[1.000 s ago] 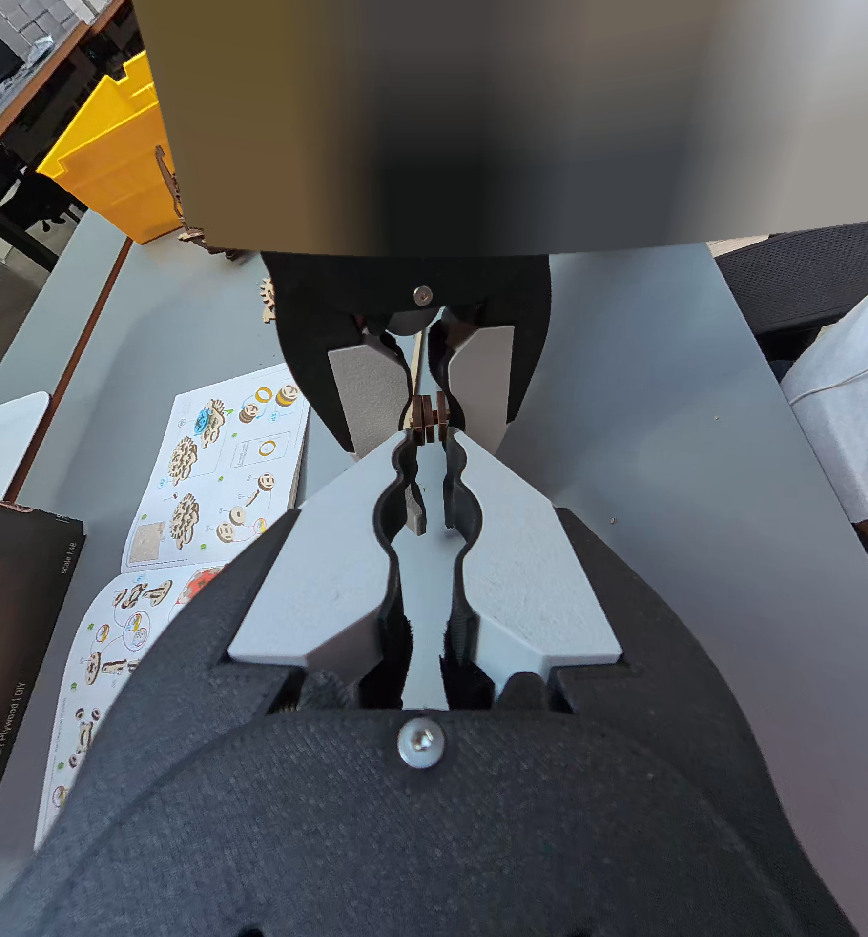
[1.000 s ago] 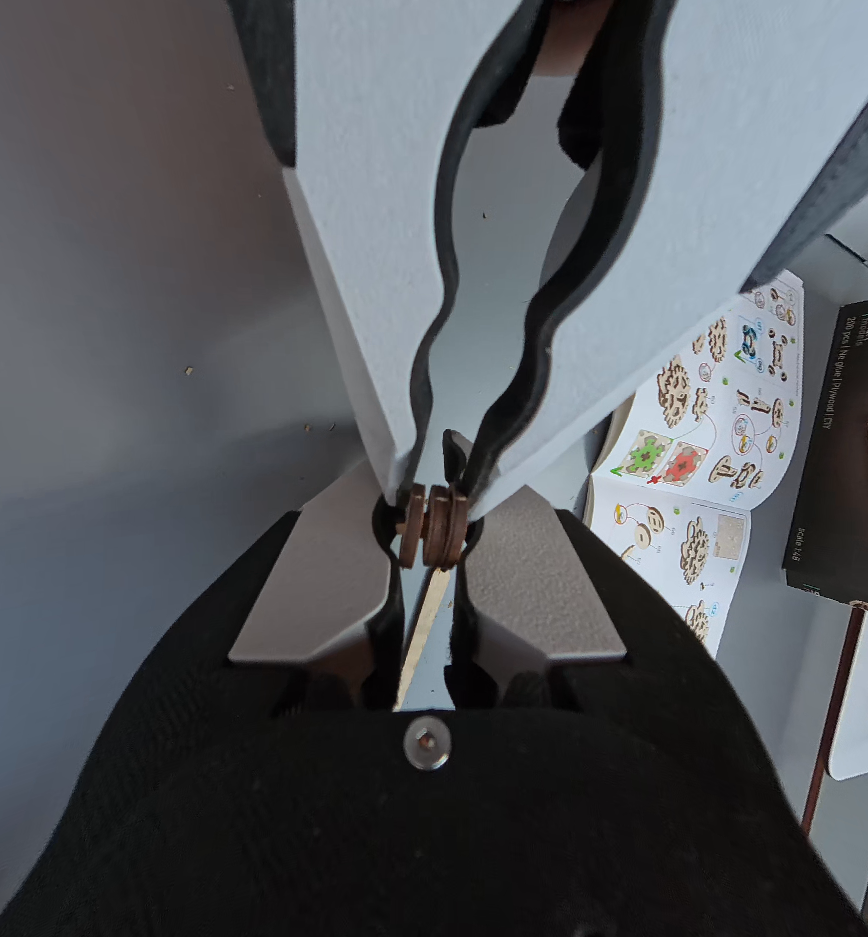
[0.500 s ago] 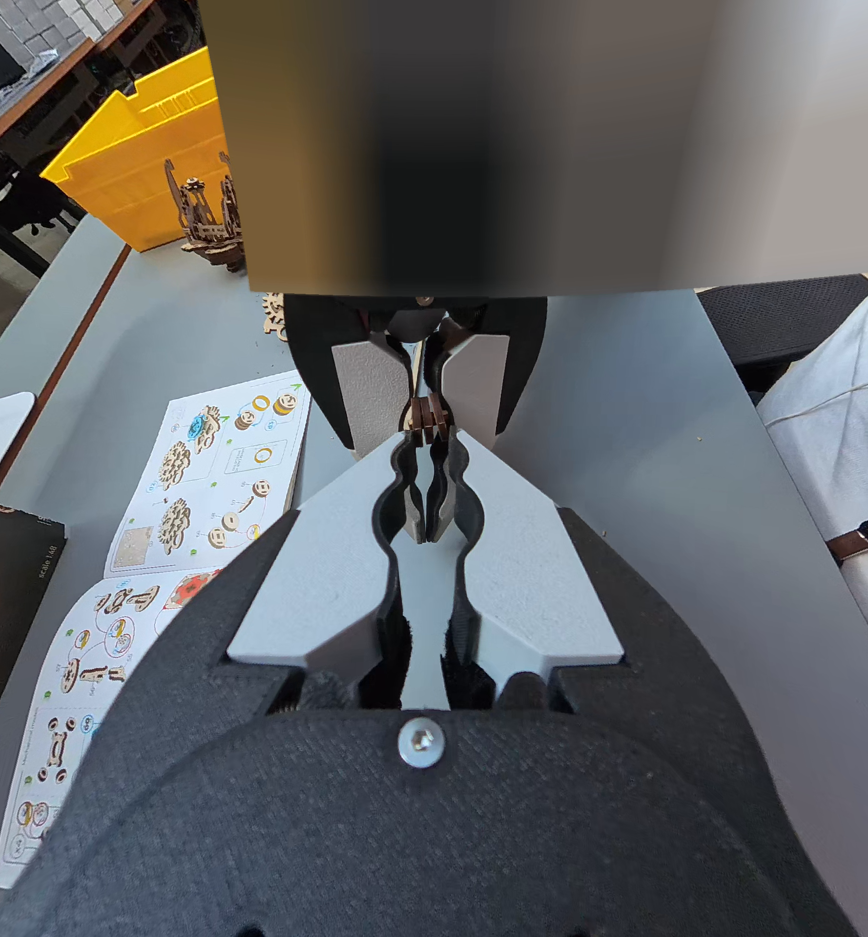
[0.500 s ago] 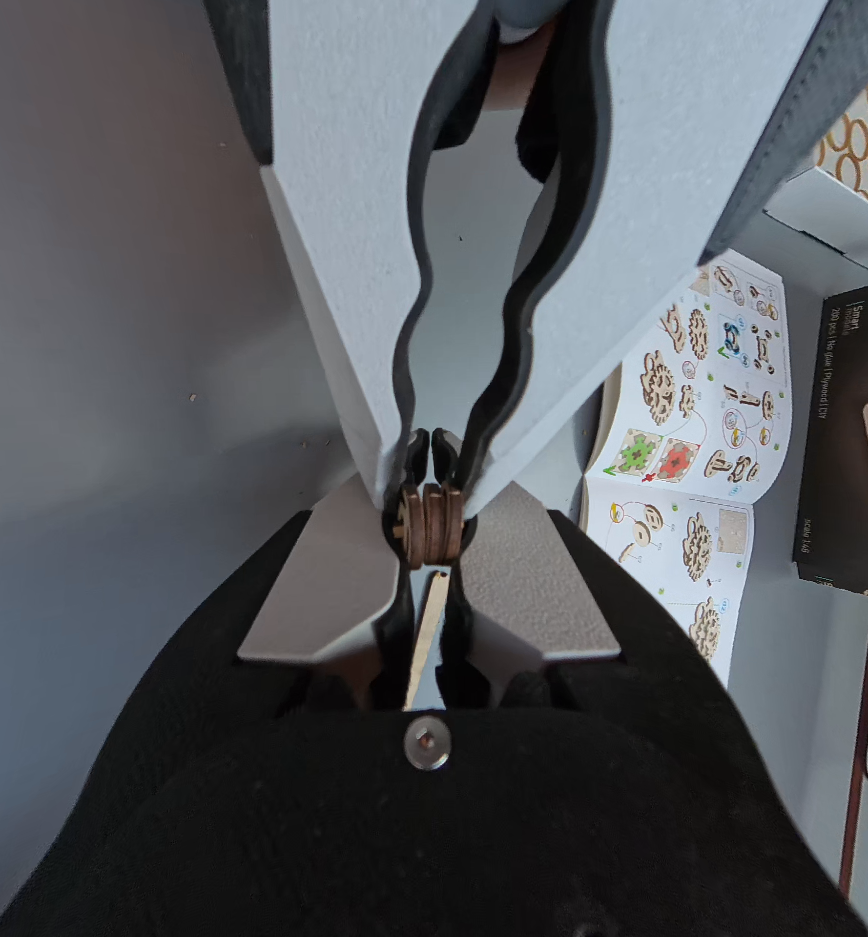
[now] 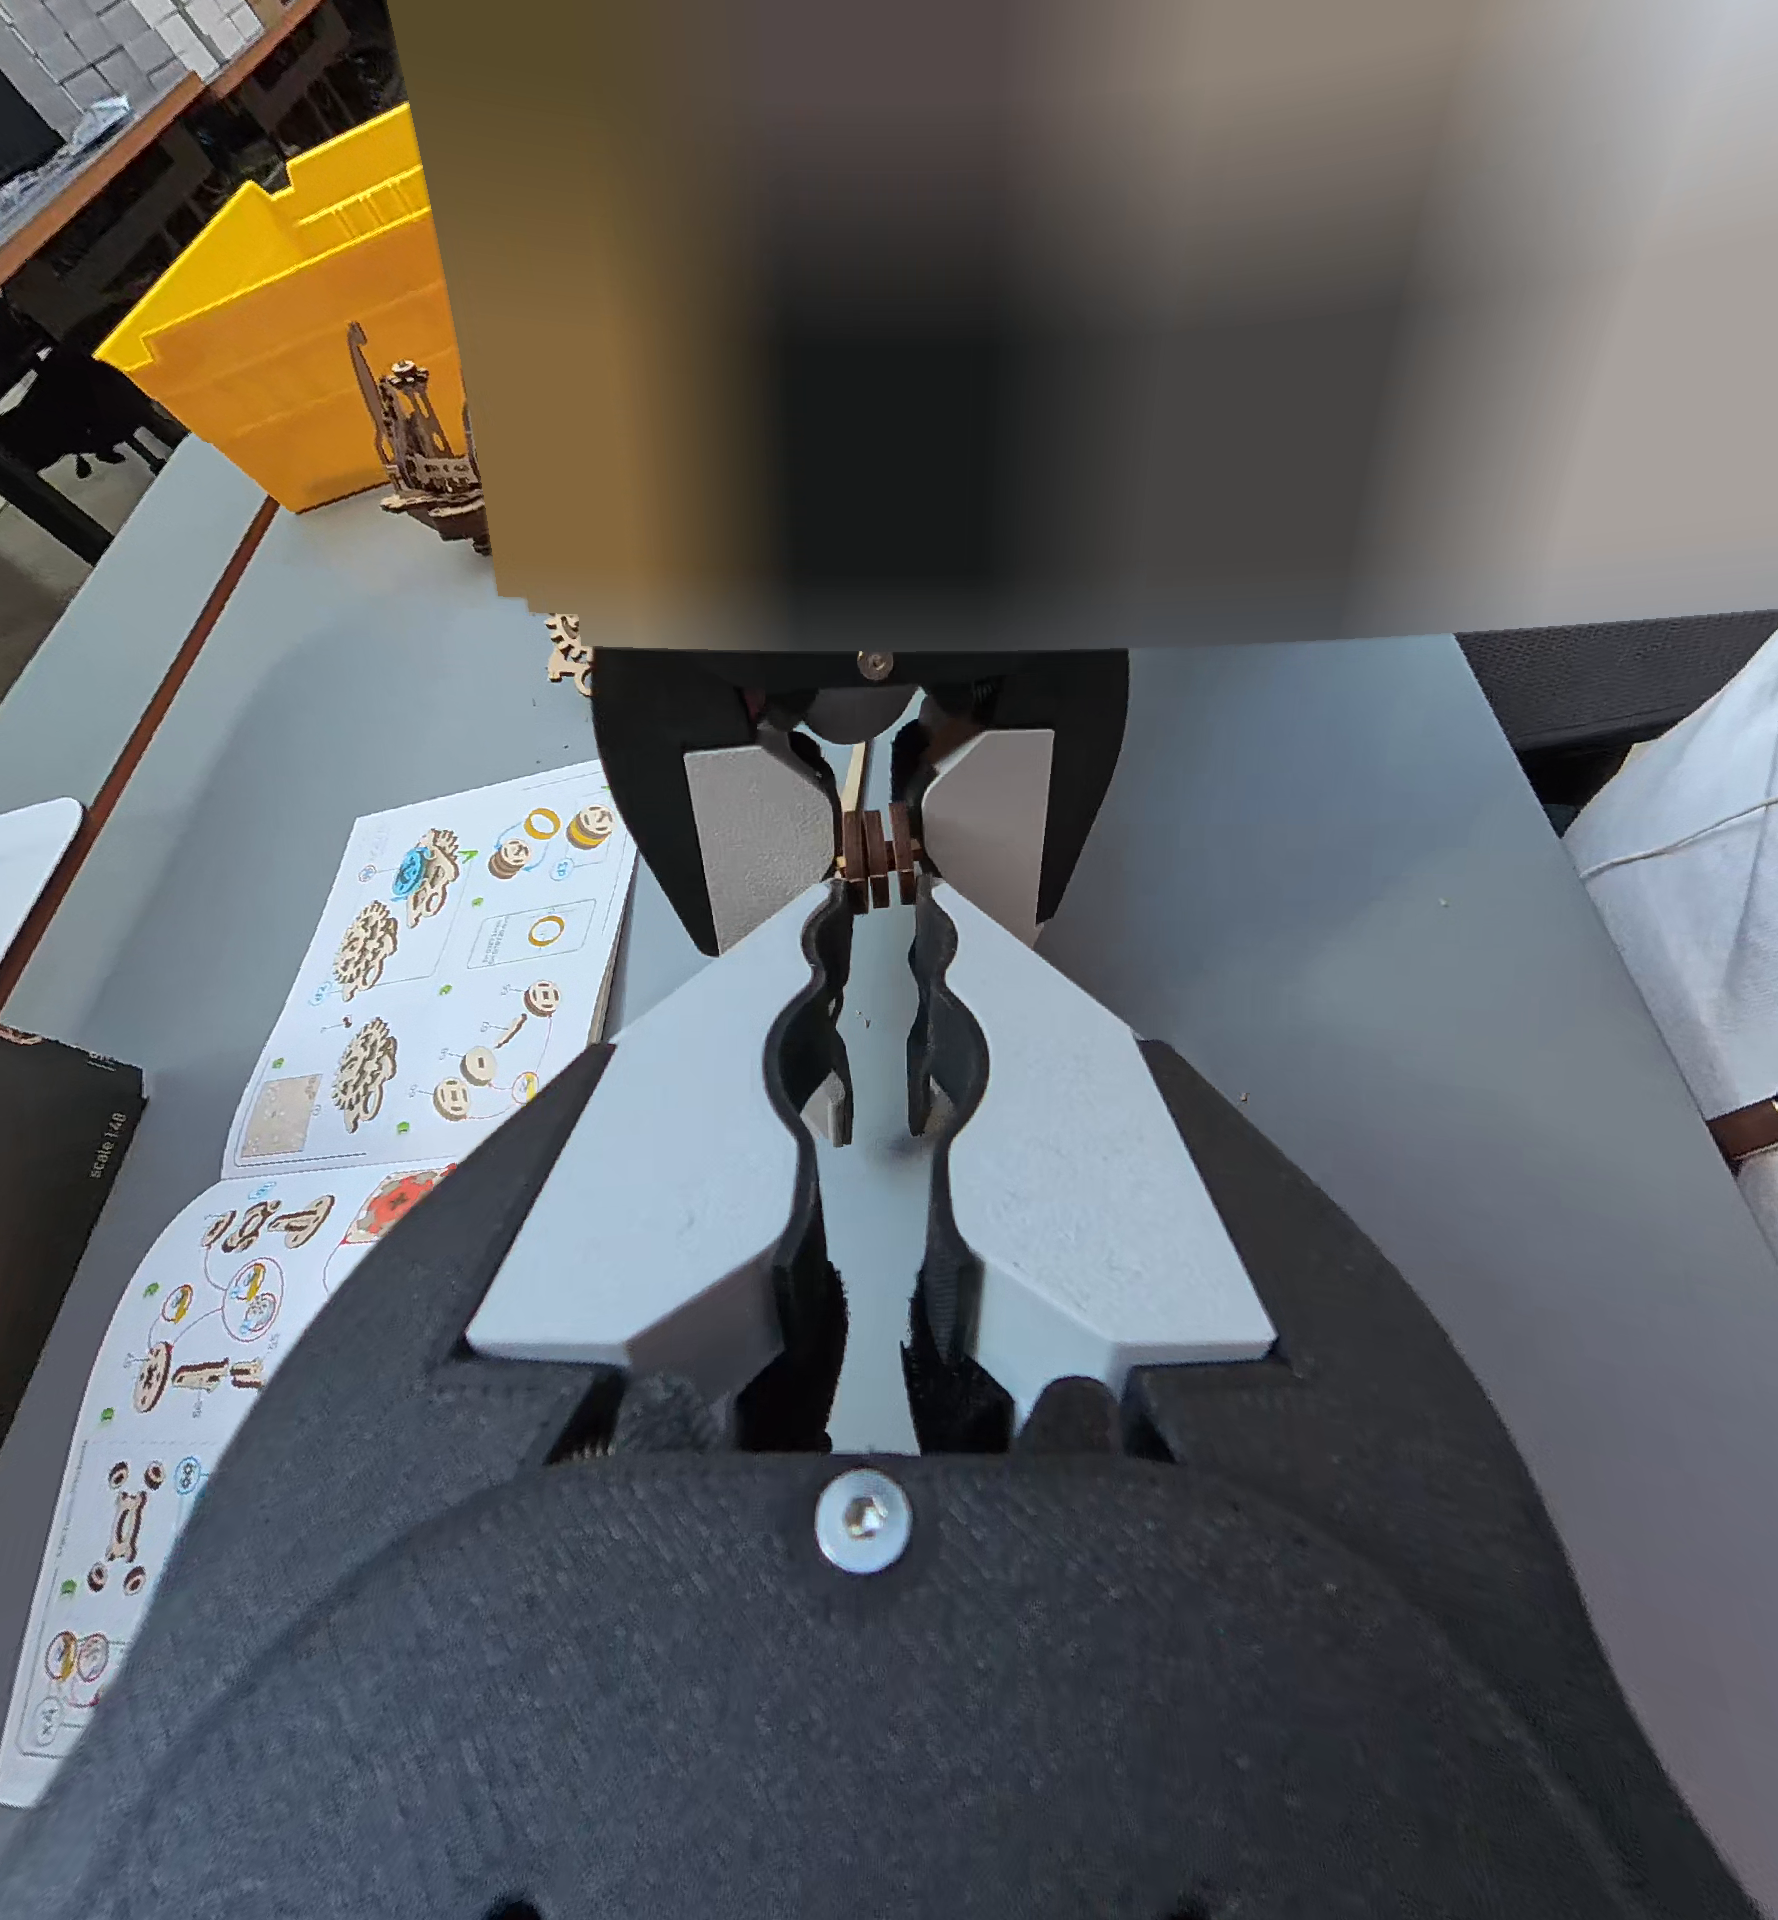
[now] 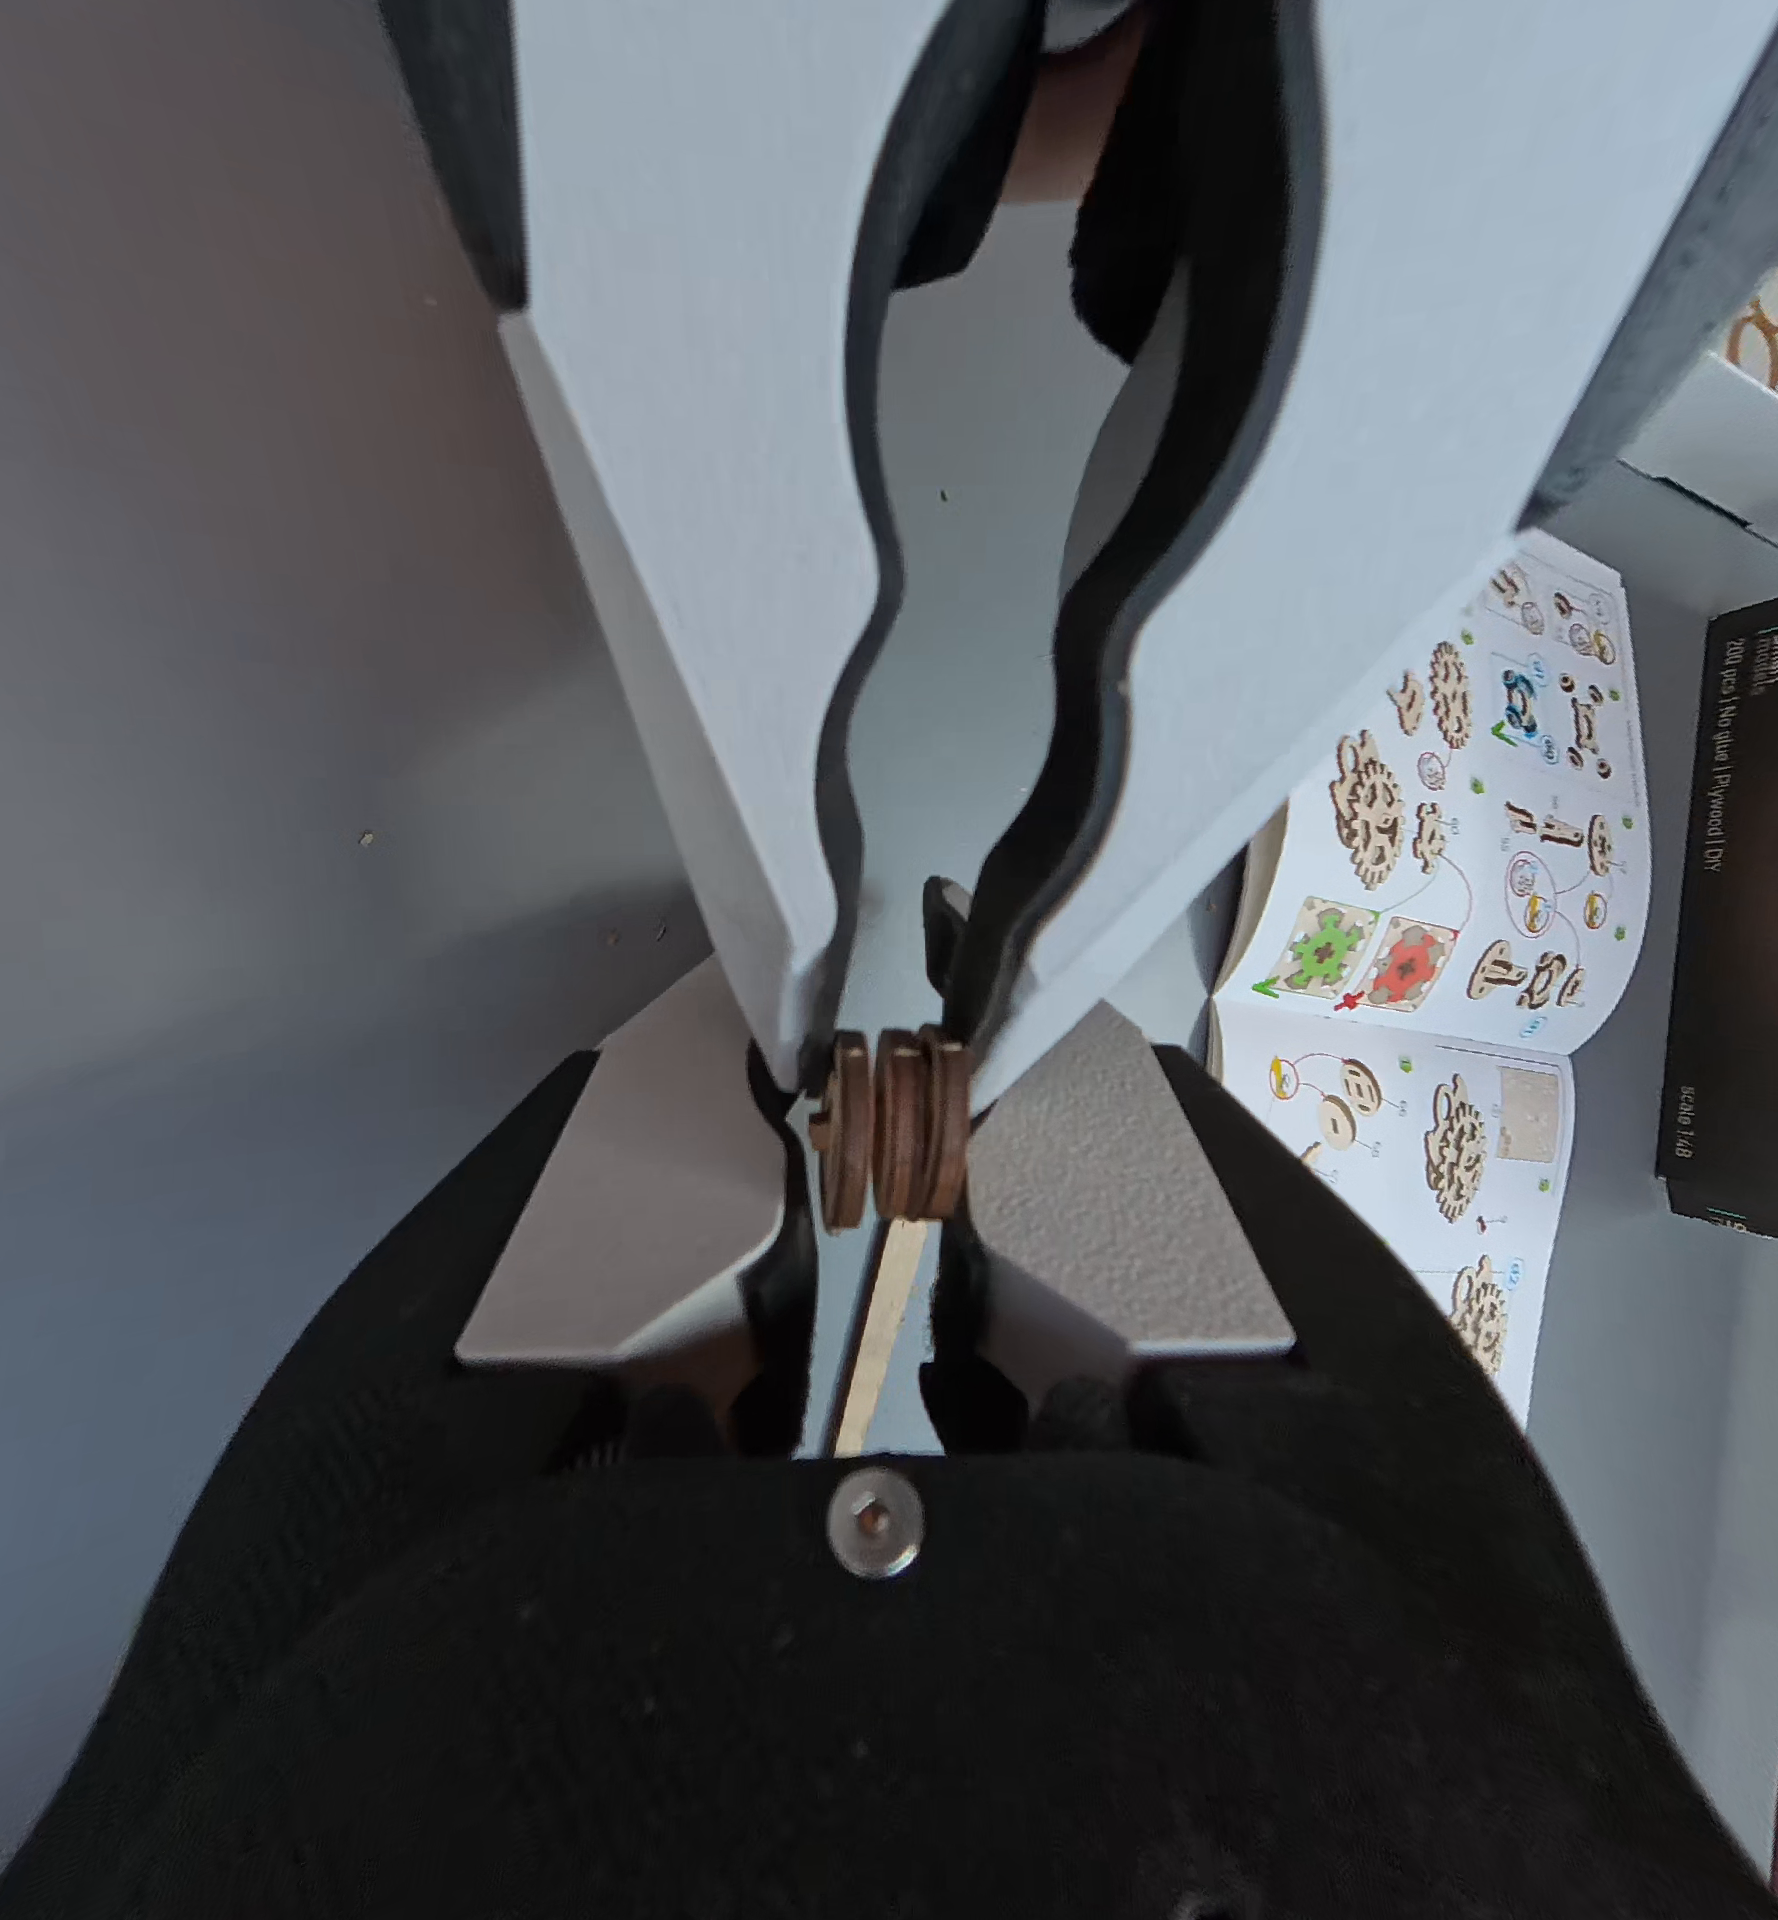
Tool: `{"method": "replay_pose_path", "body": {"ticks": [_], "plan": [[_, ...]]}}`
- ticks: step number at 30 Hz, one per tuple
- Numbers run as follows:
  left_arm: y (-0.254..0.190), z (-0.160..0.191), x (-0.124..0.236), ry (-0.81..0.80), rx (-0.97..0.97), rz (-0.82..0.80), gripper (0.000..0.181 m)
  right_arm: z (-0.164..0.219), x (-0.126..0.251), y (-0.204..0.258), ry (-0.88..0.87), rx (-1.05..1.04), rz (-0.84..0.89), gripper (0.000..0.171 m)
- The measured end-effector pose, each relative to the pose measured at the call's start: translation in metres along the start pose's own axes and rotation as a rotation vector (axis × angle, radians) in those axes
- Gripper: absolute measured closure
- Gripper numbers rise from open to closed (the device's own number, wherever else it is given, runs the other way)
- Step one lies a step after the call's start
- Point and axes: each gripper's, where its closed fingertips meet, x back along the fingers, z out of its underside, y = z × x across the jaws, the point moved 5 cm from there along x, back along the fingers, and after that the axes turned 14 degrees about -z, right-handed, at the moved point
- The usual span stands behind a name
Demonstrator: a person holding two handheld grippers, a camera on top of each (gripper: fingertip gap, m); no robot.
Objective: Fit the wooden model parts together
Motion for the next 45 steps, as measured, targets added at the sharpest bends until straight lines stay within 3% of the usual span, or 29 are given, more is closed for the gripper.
{"method": "replay_pose_path", "body": {"ticks": [7, 20, 45], "plan": [[-0.001, 0.002, -0.002, 0.01, -0.026, -0.006, 0.172, 0.004, -0.002, -0.001, 0.068, 0.012, 0.032, 0.158], [-0.003, 0.002, -0.002, 0.02, 0.002, 0.015, 0.172, 0.004, -0.003, 0.006, 0.037, -0.109, -0.061, 0.165], [-0.003, 0.001, -0.001, 0.041, -0.06, -0.012, 0.171, 0.002, -0.005, 0.007, 0.011, -0.124, -0.098, 0.167]]}}
